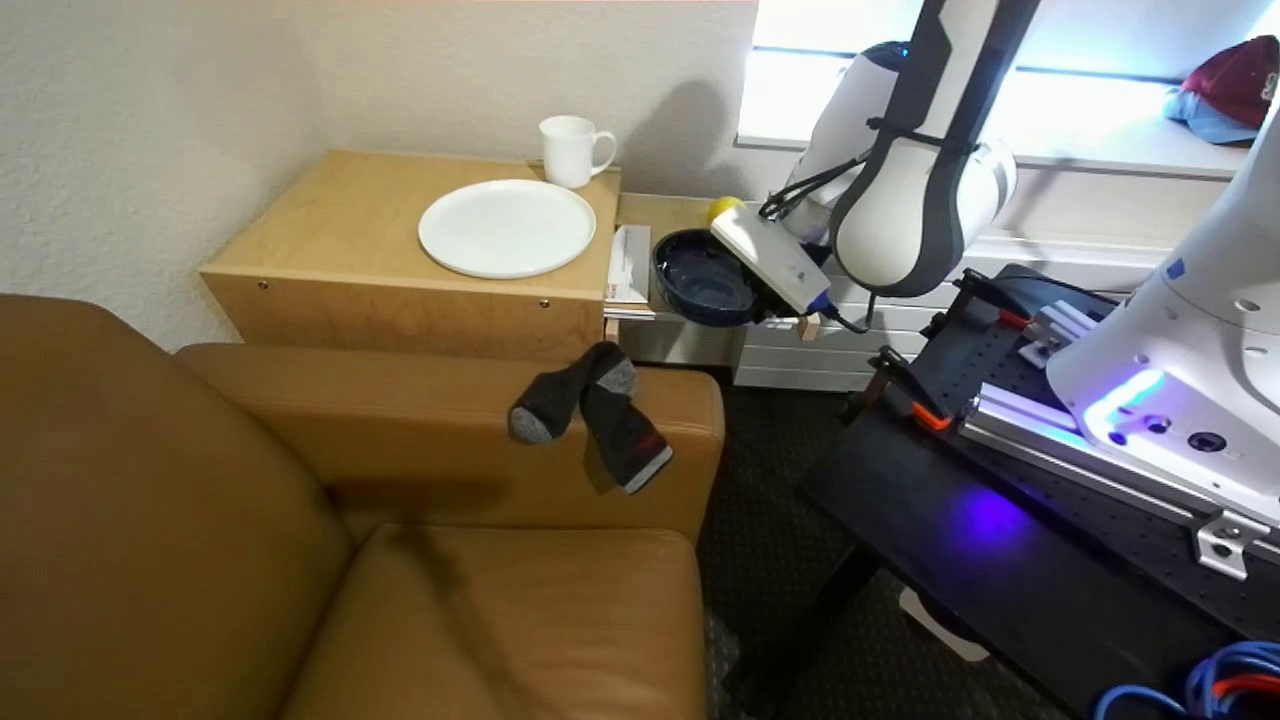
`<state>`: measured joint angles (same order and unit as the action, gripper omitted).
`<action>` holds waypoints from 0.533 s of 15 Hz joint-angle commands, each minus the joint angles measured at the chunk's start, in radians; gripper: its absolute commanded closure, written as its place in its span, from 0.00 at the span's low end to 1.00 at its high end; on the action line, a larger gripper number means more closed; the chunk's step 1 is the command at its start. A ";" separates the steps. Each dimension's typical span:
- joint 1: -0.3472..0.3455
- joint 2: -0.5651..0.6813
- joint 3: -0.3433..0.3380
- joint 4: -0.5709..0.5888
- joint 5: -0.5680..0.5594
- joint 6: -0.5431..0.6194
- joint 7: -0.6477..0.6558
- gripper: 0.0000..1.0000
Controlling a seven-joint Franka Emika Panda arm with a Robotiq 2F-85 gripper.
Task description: Put the bowl on the pull out table then put the airpods case in it
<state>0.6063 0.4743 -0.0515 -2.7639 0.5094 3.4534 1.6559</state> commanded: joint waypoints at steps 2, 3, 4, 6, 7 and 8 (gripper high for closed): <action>-0.012 0.049 -0.046 0.082 0.040 -0.081 -0.113 0.98; -0.003 0.056 -0.072 0.102 0.044 -0.120 -0.135 0.98; -0.006 0.055 -0.087 0.117 0.037 -0.147 -0.149 0.98; 0.008 0.056 -0.126 0.146 0.029 -0.193 -0.168 0.98; 0.033 0.060 -0.160 0.165 0.006 -0.225 -0.159 0.98; 0.038 0.058 -0.169 0.177 -0.003 -0.246 -0.164 0.98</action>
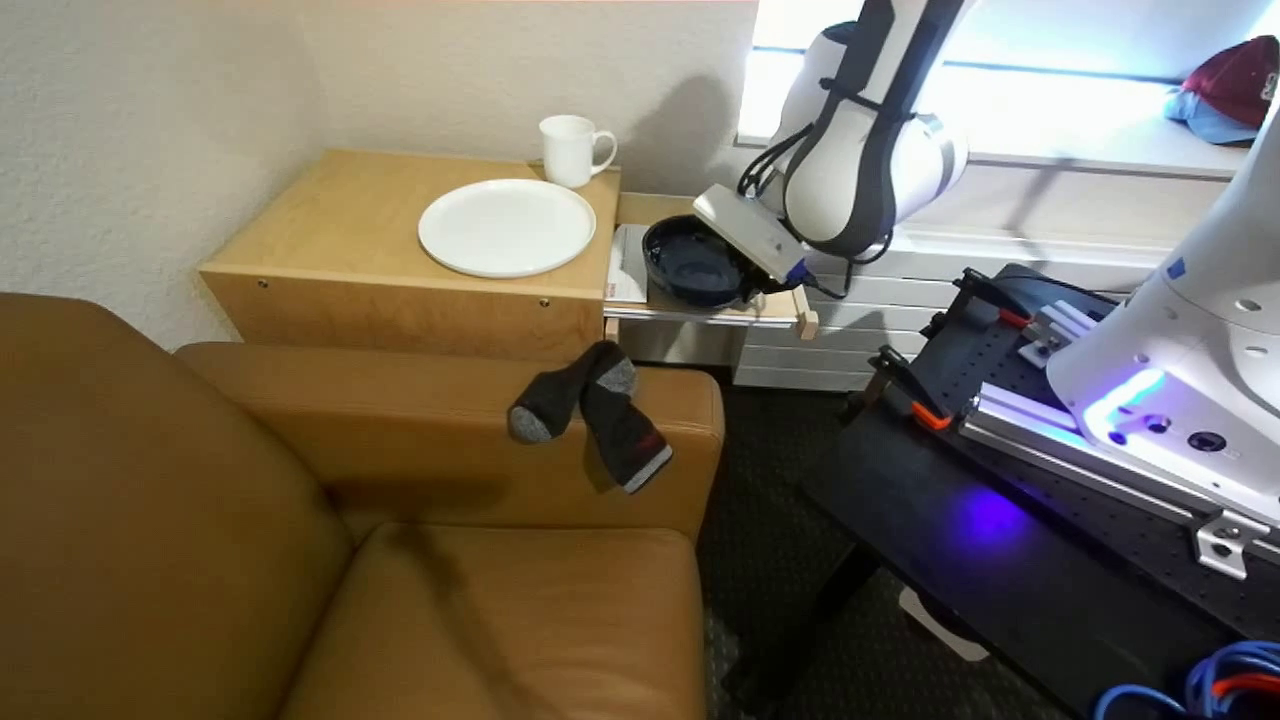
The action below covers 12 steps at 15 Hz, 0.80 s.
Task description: Put the bowl on the pull out table then put the airpods case in it
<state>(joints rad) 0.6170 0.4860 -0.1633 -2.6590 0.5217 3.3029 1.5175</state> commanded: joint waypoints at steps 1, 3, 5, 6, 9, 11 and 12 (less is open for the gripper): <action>0.037 0.051 -0.064 0.090 -0.024 -0.119 -0.028 0.98; 0.052 0.057 -0.071 0.122 -0.031 -0.163 -0.023 0.98; 0.001 0.033 -0.027 0.138 -0.081 -0.215 -0.023 0.65; -0.018 0.030 -0.019 0.144 -0.106 -0.246 -0.023 0.60; -0.035 0.010 -0.039 0.131 -0.173 -0.306 -0.005 0.37; -0.046 -0.020 -0.056 0.110 -0.217 -0.329 0.002 0.23; -0.072 -0.060 -0.043 0.084 -0.234 -0.325 -0.018 0.16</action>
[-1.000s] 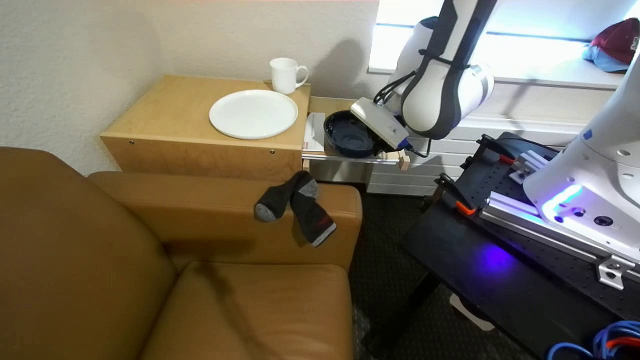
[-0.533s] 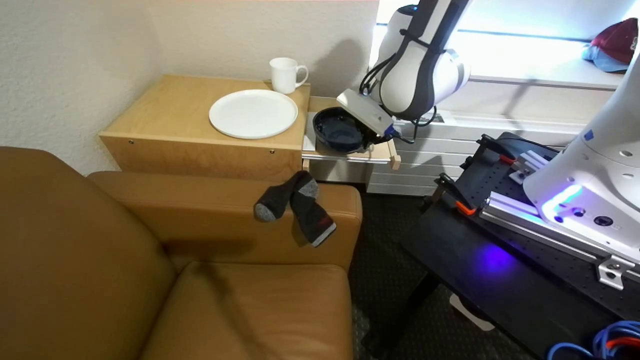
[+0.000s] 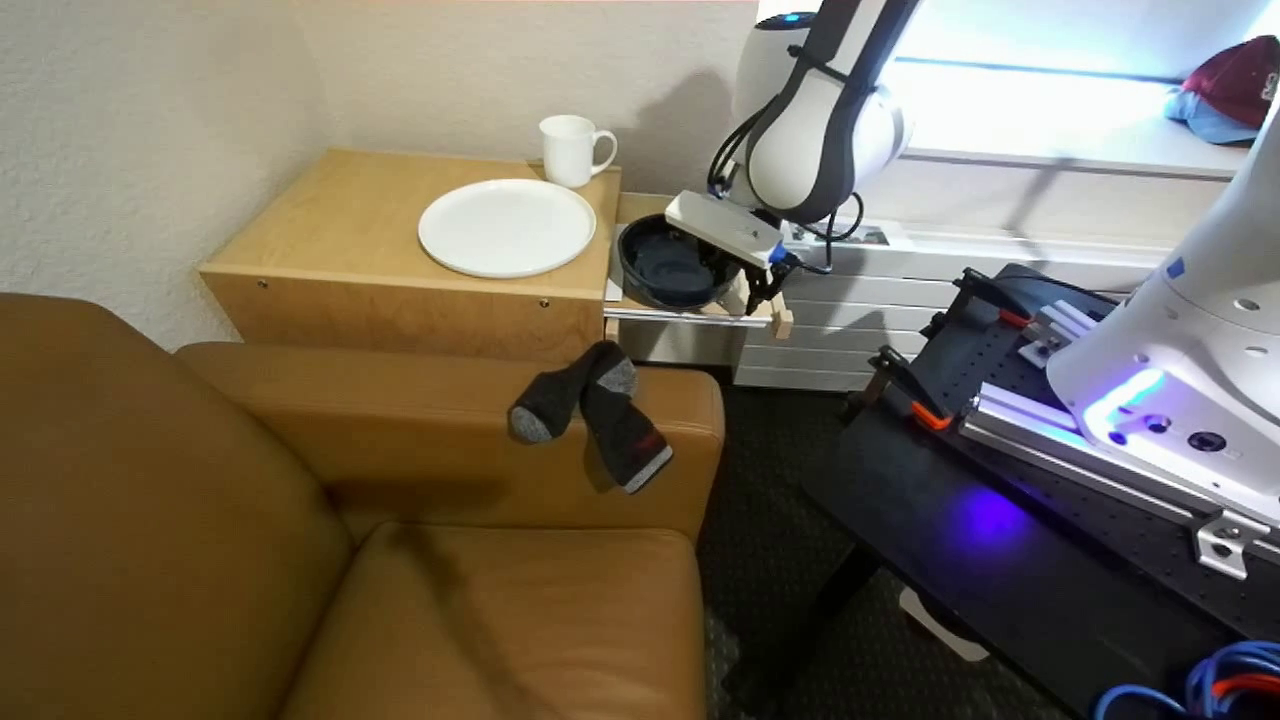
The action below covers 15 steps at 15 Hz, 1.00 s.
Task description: Put the bowl on the pull out table then put the airpods case in it
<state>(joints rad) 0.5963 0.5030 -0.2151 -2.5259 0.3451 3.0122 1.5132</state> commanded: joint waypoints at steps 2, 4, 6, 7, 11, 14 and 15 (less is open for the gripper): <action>-0.102 -0.179 0.037 -0.108 -0.076 0.011 -0.049 0.04; -0.111 -0.286 0.033 -0.173 -0.101 0.096 -0.065 0.00; -0.133 -0.395 0.047 -0.227 -0.110 0.167 -0.086 0.00; -0.136 -0.457 0.063 -0.250 -0.077 0.186 -0.122 0.00; -0.157 -0.686 0.070 -0.375 -0.122 0.257 -0.145 0.00; -0.207 -0.630 0.128 -0.278 -0.083 0.261 -0.159 0.00; -0.246 -0.643 0.144 -0.269 -0.083 0.278 -0.179 0.00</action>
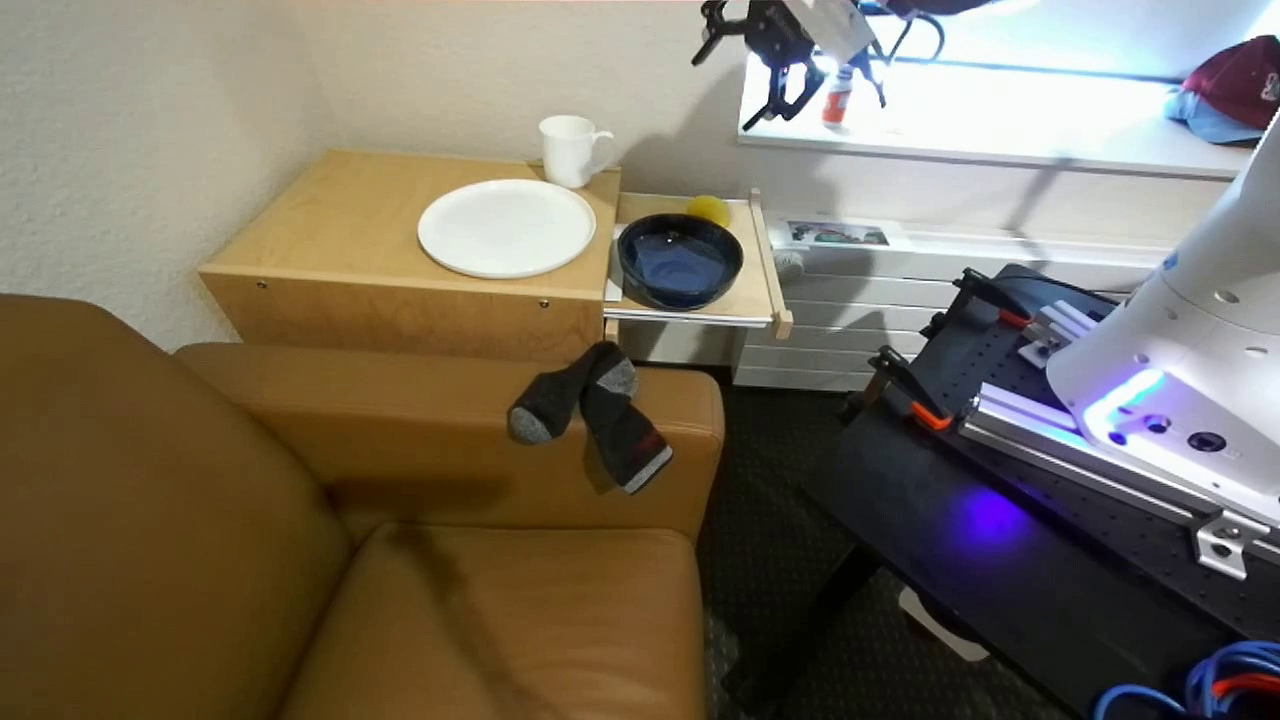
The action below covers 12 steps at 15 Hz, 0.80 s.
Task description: Put the bowl on the pull out table then put the airpods case in it
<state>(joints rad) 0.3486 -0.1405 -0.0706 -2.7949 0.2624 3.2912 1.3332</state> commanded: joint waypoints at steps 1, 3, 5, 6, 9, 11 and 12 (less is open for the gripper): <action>-0.017 -0.004 0.008 0.006 0.000 0.006 -0.008 0.00; -0.023 -0.006 0.015 0.006 0.000 0.010 -0.009 0.00; -0.070 0.108 0.009 0.083 0.014 -0.057 -0.001 0.00; -0.069 0.153 -0.042 0.106 0.020 -0.051 0.015 0.00; -0.196 0.181 -0.047 0.097 0.071 -0.073 -0.002 0.00; -0.267 0.236 -0.081 0.085 0.103 -0.032 -0.009 0.00; -0.306 0.254 -0.093 0.083 0.119 -0.034 -0.010 0.00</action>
<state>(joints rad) 0.1523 0.0571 -0.1615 -2.7144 0.3338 3.2500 1.3414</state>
